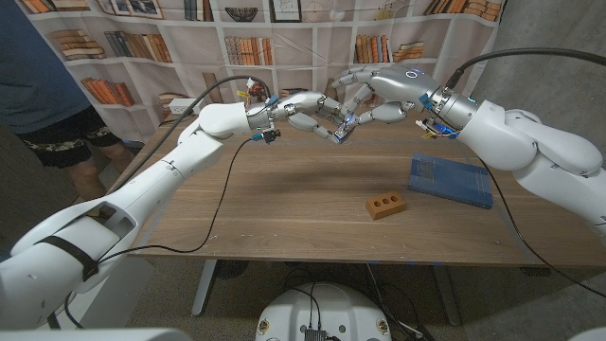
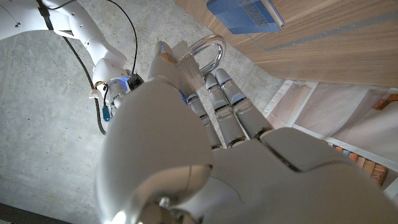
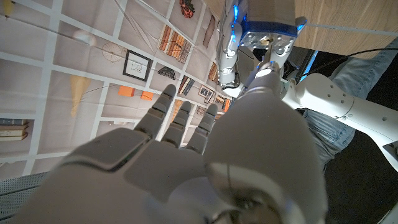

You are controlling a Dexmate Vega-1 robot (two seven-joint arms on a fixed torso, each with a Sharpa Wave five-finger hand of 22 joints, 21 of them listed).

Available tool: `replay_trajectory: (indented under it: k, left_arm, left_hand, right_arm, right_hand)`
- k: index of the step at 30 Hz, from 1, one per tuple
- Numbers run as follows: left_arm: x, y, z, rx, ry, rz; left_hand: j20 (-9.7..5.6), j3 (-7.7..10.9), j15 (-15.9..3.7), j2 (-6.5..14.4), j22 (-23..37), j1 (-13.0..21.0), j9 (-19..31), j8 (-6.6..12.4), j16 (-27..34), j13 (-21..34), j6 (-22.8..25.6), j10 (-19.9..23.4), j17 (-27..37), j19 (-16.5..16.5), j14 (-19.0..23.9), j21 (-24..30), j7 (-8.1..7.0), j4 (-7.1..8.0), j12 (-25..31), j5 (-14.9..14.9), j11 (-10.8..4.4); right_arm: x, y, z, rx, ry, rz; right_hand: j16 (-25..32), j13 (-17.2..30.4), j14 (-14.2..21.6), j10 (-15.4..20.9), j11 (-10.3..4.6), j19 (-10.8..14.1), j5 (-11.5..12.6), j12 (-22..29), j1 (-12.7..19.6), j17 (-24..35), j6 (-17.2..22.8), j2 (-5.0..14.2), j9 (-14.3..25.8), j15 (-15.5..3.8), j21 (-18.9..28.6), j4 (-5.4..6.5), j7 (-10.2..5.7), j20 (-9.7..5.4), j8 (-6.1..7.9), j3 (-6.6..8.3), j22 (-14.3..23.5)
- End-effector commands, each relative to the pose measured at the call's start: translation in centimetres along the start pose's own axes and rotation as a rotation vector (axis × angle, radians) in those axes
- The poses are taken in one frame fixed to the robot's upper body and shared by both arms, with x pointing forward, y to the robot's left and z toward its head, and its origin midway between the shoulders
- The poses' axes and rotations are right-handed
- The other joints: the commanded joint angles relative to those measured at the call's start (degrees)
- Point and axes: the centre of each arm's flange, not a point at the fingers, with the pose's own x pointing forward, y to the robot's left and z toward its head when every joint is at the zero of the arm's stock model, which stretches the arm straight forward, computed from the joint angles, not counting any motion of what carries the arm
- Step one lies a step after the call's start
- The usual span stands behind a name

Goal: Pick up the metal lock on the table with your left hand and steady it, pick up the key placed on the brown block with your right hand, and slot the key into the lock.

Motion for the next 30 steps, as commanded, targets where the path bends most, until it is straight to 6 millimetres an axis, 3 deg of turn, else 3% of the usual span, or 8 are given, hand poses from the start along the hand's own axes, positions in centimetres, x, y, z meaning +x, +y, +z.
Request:
replay_trajectory:
  k: [1,15,30]
  left_arm:
    - [-0.17,0.01,0.06,-0.002,-0.001,-0.002]
    - [-0.34,0.05,0.01,-0.005,0.003,-0.006]
    - [-0.48,-0.09,0.09,-0.011,-0.002,-0.006]
  left_hand:
    - [-2.91,-0.07,-6.68,0.0,0.3,-0.3,0.1,0.44,0.4,0.3,0.1,0.0,0.1,-0.3,-0.2,0.3,0.25,0.31,0.2,0.1,0.17]
    - [-2.66,-0.04,-6.31,0.2,0.3,-0.4,0.0,0.45,0.4,0.2,0.1,0.0,0.1,-0.4,-0.5,0.4,0.35,0.45,0.2,0.1,0.44]
    - [-2.53,-0.02,-6.33,0.3,0.3,-0.5,0.0,0.44,0.4,0.2,0.1,0.0,0.1,-0.3,-0.7,0.5,0.37,0.55,0.3,0.1,0.43]
  right_arm:
    - [0.03,0.01,0.20,-0.002,-0.004,-0.001]
    - [-0.10,-0.09,0.80,-0.074,-0.048,-0.071]
    - [-0.04,0.14,0.82,-0.085,-0.033,-0.054]
  right_hand:
    - [0.3,0.1,0.4,0.4,-0.01,0.5,0.2,0.4,0.7,0.1,-0.1,0.25,0.2,-2.49,0.3,0.36,0.18,0.20,0.27,-0.12,0.2]
    - [0.5,0.1,1.4,1.2,0.00,1.3,0.2,0.6,0.8,0.1,0.1,-0.06,0.4,-2.98,0.5,0.43,0.17,-0.38,0.45,-0.36,0.2]
    - [0.4,0.1,1.6,1.6,-0.03,1.7,0.3,0.5,0.9,0.1,0.1,0.10,0.5,-2.83,0.5,0.65,0.18,0.02,0.44,-0.62,0.2]
